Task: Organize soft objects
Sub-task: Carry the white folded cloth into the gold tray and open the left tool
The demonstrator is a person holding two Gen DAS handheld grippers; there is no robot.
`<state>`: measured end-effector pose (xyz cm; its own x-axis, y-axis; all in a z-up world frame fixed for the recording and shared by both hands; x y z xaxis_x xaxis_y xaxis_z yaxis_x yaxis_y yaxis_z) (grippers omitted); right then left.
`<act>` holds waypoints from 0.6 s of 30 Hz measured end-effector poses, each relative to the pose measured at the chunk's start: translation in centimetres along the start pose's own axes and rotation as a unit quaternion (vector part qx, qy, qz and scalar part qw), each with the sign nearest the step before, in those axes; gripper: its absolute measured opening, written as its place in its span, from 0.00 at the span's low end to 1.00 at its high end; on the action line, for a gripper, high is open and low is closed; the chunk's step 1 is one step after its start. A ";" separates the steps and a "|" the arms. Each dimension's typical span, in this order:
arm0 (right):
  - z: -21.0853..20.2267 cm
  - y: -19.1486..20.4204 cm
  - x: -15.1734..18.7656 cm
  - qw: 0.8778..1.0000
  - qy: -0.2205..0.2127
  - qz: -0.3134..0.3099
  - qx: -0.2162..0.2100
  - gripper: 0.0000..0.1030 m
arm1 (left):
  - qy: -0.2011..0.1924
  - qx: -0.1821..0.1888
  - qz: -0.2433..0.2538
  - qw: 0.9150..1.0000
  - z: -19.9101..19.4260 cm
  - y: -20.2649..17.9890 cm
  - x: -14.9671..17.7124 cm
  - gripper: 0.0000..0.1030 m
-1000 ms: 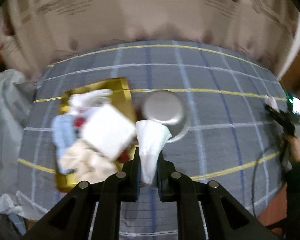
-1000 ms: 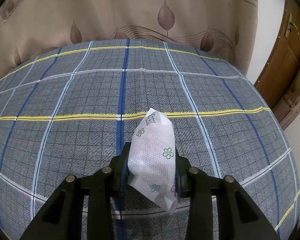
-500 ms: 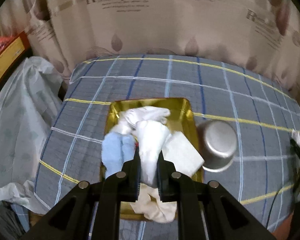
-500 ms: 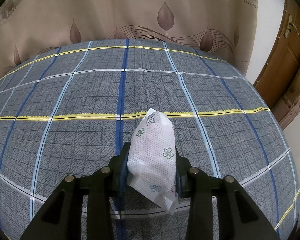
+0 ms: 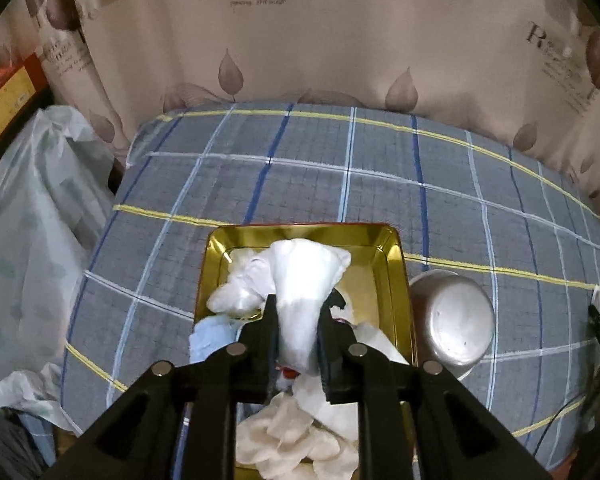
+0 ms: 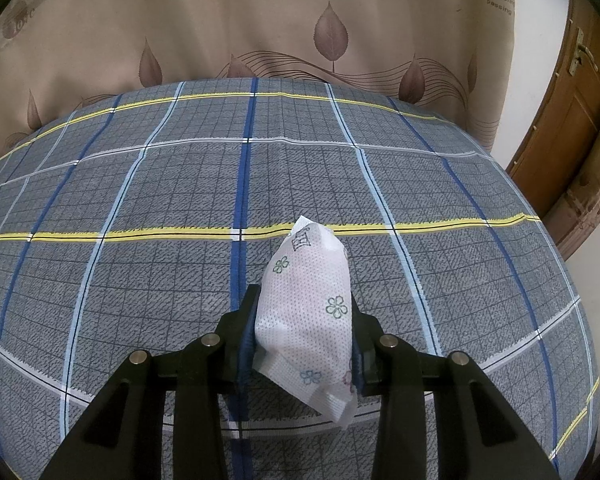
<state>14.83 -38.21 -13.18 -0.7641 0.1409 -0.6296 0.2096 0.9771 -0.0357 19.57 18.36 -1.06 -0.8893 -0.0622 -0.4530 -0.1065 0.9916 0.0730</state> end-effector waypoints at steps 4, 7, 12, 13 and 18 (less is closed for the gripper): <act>0.0 0.1 0.0 1.000 0.000 0.000 0.000 0.34 | 0.020 0.003 -0.006 1.000 1.5 -0.1 -0.1 0.41; 0.0 0.1 0.0 1.000 0.000 0.000 0.000 0.34 | 0.026 -0.001 -0.002 1.000 2.1 -0.1 -0.2 0.45; 0.0 -0.1 0.0 1.000 0.000 0.000 0.001 0.35 | 0.030 0.004 -0.003 1.000 2.1 0.3 -0.1 0.45; 0.0 0.0 0.0 1.000 0.000 -0.001 0.001 0.35 | 0.027 0.004 -0.003 1.000 1.9 0.4 -0.1 0.45; 0.1 -0.1 0.0 1.000 0.000 -0.001 0.002 0.36 | 0.022 0.022 -0.003 1.000 0.8 0.6 0.5 0.45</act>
<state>14.85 -38.27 -13.25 -0.7646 0.1389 -0.6294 0.2107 0.9767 -0.0405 19.43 18.98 -1.96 -0.9074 -0.0730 -0.4139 -0.0939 0.9951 0.0305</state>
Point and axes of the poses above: each gripper's, at about its wrist camera, not at the fingertips, and z roughly the way its jaws point, y to its left, x to its underside, the point moved 4 cm from there along z, roughly the way its jaws point, and after that the axes turned 4 degrees about -x, right-handed, at the moved point
